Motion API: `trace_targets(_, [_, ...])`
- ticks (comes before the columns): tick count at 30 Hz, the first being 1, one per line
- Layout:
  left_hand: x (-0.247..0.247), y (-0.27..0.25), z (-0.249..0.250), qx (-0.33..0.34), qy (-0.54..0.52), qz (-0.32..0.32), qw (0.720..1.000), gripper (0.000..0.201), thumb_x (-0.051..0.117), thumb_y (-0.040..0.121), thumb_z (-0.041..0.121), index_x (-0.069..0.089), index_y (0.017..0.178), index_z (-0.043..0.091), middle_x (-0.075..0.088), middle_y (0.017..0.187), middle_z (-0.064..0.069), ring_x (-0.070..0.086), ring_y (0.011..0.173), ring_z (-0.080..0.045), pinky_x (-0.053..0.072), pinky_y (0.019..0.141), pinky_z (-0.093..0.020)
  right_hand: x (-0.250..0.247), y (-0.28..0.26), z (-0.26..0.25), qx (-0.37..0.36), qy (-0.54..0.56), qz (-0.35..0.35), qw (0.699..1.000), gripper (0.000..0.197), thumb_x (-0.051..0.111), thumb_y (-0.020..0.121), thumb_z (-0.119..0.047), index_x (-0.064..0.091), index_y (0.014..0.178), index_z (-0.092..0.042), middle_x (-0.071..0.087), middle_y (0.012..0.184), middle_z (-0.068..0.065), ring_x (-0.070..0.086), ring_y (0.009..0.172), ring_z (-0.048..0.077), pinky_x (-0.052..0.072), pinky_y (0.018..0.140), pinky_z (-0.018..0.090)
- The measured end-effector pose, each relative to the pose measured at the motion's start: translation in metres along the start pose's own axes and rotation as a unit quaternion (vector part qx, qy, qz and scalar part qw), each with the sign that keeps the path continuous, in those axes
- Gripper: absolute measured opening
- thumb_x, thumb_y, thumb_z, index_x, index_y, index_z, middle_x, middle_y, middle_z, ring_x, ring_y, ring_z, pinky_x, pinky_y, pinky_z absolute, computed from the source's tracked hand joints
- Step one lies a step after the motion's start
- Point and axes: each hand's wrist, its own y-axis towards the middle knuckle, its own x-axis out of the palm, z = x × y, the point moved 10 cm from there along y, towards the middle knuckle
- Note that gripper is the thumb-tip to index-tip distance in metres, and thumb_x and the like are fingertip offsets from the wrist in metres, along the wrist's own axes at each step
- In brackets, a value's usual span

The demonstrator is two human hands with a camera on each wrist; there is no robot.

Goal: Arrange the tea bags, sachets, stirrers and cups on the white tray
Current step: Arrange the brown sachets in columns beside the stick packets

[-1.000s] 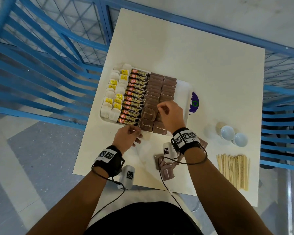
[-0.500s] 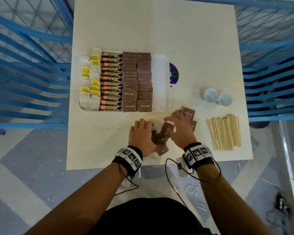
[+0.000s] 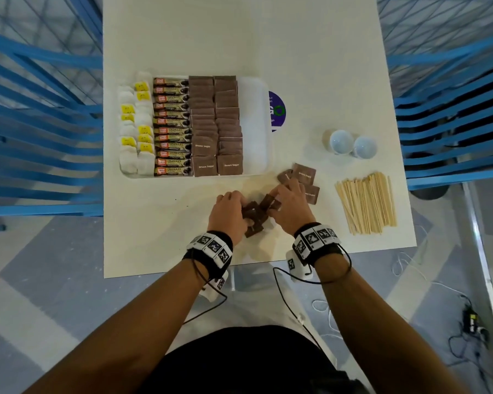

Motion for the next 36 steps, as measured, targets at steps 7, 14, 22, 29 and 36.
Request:
trace_targets(7, [0.007, 0.005, 0.002, -0.015, 0.006, -0.023, 1.000, 0.041, 0.075, 0.089, 0.026, 0.064, 0.127, 0.015, 0.054, 0.121, -0.010, 0.049, 0.116, -0.029, 0.050, 0.094, -0.047, -0.004, 0.001, 0.011, 0.044, 0.168, 0.004, 0.985, 0.038, 0.078, 0.084, -0.010, 0.057, 0.115, -0.017, 0.066, 0.102, -0.002, 0.064, 0.090, 0.013, 0.046, 0.073, 0.013])
trace_targets(14, [-0.024, 0.004, -0.026, -0.129, -0.210, 0.072, 0.966, 0.016, 0.073, 0.091, 0.018, 0.057, 0.092, 0.013, 0.066, 0.091, -0.003, 0.062, 0.085, -0.024, 0.049, 0.075, -0.031, -0.012, 0.013, 0.013, 0.081, 0.296, -0.001, 0.952, 0.029, 0.070, 0.090, -0.016, 0.062, 0.117, -0.013, 0.074, 0.105, 0.002, 0.073, 0.086, 0.019, 0.061, 0.074, 0.035])
trace_targets(22, [-0.040, 0.010, -0.037, -0.180, -0.478, 0.070, 0.857, 0.036, 0.068, 0.091, -0.001, 0.060, 0.122, 0.015, 0.068, 0.119, -0.019, 0.069, 0.107, -0.034, 0.059, 0.089, -0.056, -0.033, 0.033, -0.033, 0.050, 0.429, -0.038, 0.901, 0.015, 0.068, 0.093, -0.010, 0.063, 0.108, -0.007, 0.077, 0.093, 0.007, 0.075, 0.084, 0.022, 0.061, 0.076, 0.035])
trace_targets(29, [-0.049, 0.009, -0.021, -0.162, -0.626, 0.017, 0.762, 0.037, 0.056, 0.095, -0.001, 0.056, 0.131, 0.004, 0.066, 0.124, -0.025, 0.067, 0.108, -0.041, 0.061, 0.080, -0.054, -0.042, 0.050, -0.074, -0.010, 0.339, -0.053, 0.939, 0.020, 0.078, 0.085, -0.012, 0.067, 0.102, -0.008, 0.075, 0.091, 0.007, 0.076, 0.073, 0.017, 0.063, 0.068, 0.034])
trace_targets(36, [-0.064, 0.007, -0.042, -0.160, -0.572, 0.095, 0.799, 0.028, 0.075, 0.090, 0.009, 0.063, 0.115, 0.009, 0.071, 0.111, -0.019, 0.072, 0.101, -0.037, 0.060, 0.084, -0.059, -0.048, 0.065, -0.099, -0.075, 0.248, -0.047, 0.965, 0.009, 0.080, 0.085, -0.024, 0.071, 0.089, -0.021, 0.073, 0.078, -0.003, 0.071, 0.069, 0.013, 0.060, 0.059, 0.024])
